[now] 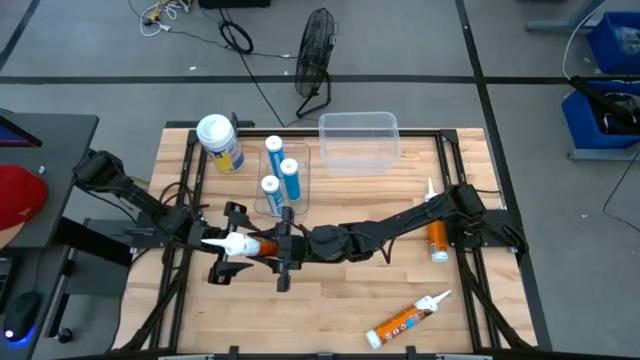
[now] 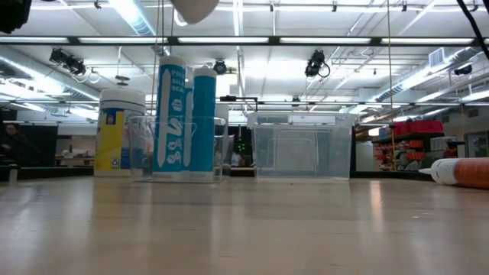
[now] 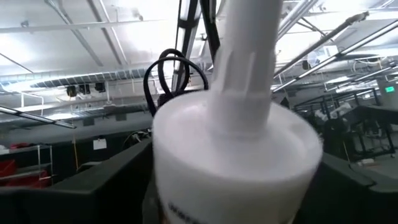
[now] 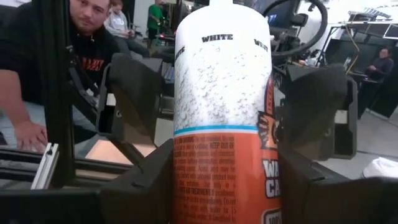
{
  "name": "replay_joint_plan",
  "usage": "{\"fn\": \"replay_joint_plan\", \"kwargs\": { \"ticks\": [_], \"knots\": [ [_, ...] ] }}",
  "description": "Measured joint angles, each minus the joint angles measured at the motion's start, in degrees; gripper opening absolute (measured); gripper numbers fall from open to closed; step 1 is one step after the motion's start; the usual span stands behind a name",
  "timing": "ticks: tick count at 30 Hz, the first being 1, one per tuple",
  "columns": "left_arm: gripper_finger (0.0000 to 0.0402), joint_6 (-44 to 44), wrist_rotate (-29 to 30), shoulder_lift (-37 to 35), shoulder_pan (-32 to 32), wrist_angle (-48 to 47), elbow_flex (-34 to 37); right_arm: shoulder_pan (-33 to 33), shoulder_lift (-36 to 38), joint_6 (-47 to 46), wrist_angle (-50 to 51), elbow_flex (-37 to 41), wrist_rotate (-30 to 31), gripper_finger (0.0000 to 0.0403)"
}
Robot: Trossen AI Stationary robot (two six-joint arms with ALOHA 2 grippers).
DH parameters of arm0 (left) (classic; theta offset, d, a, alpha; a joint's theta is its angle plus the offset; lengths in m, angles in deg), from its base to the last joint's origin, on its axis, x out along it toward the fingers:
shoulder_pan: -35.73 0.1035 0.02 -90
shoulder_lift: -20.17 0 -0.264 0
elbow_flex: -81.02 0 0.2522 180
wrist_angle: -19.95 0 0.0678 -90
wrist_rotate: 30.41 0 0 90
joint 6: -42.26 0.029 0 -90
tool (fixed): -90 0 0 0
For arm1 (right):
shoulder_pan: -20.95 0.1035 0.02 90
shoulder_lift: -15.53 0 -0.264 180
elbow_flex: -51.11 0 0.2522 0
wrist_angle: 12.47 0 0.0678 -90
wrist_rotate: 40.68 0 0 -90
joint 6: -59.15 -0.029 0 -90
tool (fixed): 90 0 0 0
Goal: Pick & place silicon tubes, Sealant and Lysol wipes
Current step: Put the middle left orange sealant into the right transparent bin
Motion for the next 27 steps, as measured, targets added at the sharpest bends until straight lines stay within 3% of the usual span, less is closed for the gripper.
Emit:
{"fn": "replay_joint_plan", "kwargs": {
  "ticks": [12,18,25,27],
  "knots": [
    [0.0208,2.4,0.0,0.0,0.0,0.0,0.0,0.0,0.0,-1.3,1.0,0.0,-0.3,0.0198],
    [0.0208,1.8,0.2,0.1,0.0,-0.9,0.1,0.0,0.3,-1.7,3.5,-0.1,-0.9,0.0227],
    [0.0208,-0.1,3.3,0.2,0.1,-3.0,0.1,-0.2,4.3,-5.5,16.5,-0.2,-1.3,0.0233],
    [0.0208,-0.8,3.7,0.2,0.0,-3.4,0.1,-1.0,5.5,-7.9,19.5,-0.2,-4.6,0.0233]
  ]
}}
